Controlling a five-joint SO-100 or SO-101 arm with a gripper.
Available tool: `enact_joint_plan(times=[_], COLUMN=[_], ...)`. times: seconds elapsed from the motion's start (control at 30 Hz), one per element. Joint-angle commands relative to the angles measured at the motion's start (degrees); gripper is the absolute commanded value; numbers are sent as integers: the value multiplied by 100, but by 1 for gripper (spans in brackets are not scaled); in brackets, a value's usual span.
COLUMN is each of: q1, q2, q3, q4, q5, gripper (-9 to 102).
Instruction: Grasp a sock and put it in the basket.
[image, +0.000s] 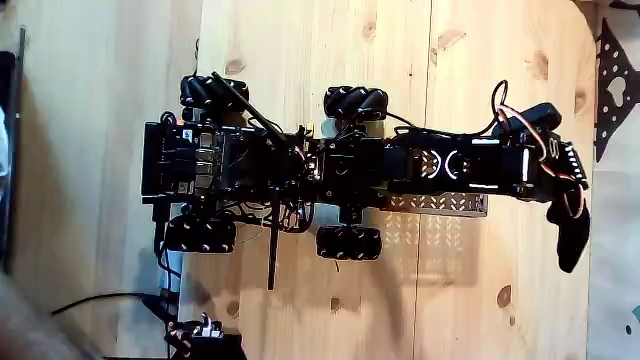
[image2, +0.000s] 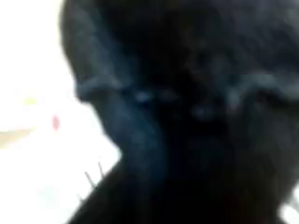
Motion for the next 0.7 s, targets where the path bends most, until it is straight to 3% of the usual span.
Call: enact_joint_plan(times=[0.0, 0.27, 0.57, 0.67], q1=[220, 984, 97, 62], q2=[-9, -246, -360, -475], q3=[-26, 360, 360, 360], q4=[1450, 1459, 1450, 1459], q5=[-9, -343, 1802, 1960], gripper=[0, 0, 0, 0])
